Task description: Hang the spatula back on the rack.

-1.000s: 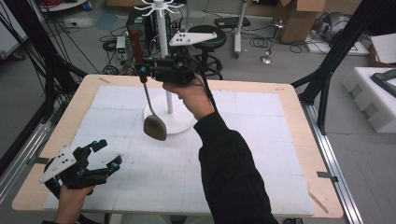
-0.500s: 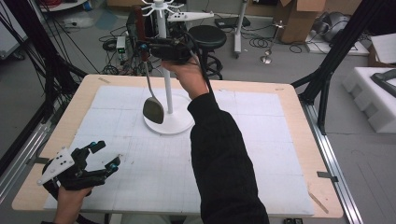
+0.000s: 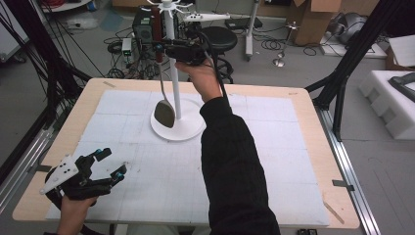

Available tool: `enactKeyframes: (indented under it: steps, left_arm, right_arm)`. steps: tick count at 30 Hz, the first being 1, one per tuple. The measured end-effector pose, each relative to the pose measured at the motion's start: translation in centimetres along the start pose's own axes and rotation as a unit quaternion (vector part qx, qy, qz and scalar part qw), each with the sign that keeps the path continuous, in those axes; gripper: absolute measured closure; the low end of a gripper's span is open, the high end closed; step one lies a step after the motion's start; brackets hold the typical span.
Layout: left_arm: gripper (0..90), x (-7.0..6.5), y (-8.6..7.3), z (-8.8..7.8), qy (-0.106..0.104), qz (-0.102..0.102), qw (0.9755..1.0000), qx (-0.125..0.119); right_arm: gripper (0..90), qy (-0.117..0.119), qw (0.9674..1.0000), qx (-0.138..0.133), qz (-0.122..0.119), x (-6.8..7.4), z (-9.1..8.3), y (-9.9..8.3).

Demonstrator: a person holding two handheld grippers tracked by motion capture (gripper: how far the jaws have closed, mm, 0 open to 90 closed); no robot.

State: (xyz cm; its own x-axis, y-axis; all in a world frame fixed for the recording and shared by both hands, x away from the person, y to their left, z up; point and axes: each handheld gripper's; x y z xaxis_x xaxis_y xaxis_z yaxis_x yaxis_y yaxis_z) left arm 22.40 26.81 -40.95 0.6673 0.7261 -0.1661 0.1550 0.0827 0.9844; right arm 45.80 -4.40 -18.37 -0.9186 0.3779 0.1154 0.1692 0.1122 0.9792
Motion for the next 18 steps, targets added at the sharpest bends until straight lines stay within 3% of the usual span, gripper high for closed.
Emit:
enactKeyframes:
  steps: [3,9,14,18]
  left_arm:
    - [18.1,0.1,0.0,0.0,0.001,0.002,1.0000,0.001]
    - [17.9,0.4,-0.2,0.0,0.006,-0.006,1.0000,0.000]
    - [17.9,0.5,-0.3,0.1,0.009,-0.009,0.9999,0.002]
    - [17.8,0.7,-0.4,0.1,0.013,-0.016,0.9998,0.002]
  right_arm:
    - [64.7,-0.002,1.0000,-0.009,0.001,0.2,-0.2,-0.1]
    - [51.5,-0.021,0.9996,-0.016,-0.008,0.8,-2.6,-0.5]
    - [39.6,-0.033,0.9992,-0.019,-0.011,1.3,-5.8,-3.1]
    - [31.3,-0.067,0.9976,0.003,-0.017,1.9,-8.9,-6.4]
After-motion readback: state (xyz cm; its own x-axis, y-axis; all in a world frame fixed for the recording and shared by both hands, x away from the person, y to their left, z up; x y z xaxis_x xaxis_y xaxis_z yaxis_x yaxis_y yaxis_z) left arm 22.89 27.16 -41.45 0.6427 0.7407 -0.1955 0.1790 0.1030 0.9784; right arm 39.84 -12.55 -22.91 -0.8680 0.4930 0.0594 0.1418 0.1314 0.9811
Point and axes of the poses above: each handheld gripper's, and its own axes: z roughly forward along the jaws, y roughly out of its top, x roughly to its left, and after that the axes turned 4 degrees about -z, right-handed
